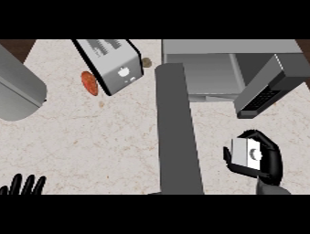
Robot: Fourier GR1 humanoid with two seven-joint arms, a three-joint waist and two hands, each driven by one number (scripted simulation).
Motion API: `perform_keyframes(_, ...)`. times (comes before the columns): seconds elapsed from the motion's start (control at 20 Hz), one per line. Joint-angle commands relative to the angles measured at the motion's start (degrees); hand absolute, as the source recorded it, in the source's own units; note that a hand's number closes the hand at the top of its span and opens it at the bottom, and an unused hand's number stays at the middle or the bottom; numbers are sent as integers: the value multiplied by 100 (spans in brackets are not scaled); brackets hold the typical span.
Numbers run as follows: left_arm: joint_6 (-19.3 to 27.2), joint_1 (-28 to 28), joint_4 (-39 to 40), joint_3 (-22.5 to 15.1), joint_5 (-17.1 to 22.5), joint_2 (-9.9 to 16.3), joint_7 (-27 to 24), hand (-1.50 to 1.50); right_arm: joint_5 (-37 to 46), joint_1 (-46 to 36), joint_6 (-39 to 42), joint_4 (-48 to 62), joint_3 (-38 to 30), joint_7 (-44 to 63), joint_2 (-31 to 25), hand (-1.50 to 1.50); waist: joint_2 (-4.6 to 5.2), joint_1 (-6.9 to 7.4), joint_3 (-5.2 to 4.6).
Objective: Pick up the milk, place it into the microwave and close the microwave
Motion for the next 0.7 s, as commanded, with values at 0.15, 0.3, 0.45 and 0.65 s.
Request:
perform_keyframes(0.15,-33,434,-224,-81,1,-66,-202,-150,-715,937,831,-1575,555,571,251,150,13,80,8)
perform_keyframes(0.3,-140,250,246,142,7,-5,-454,-150,-1017,549,797,-2102,600,1454,255,150,24,102,6)
perform_keyframes(0.45,-82,347,294,-120,-186,-131,-513,-150,-1089,751,263,-2163,1290,1248,257,150,31,105,9)
perform_keyframes(0.65,-215,500,186,142,75,43,-543,-150,-521,645,-341,-2576,1325,1720,226,150,29,111,7)
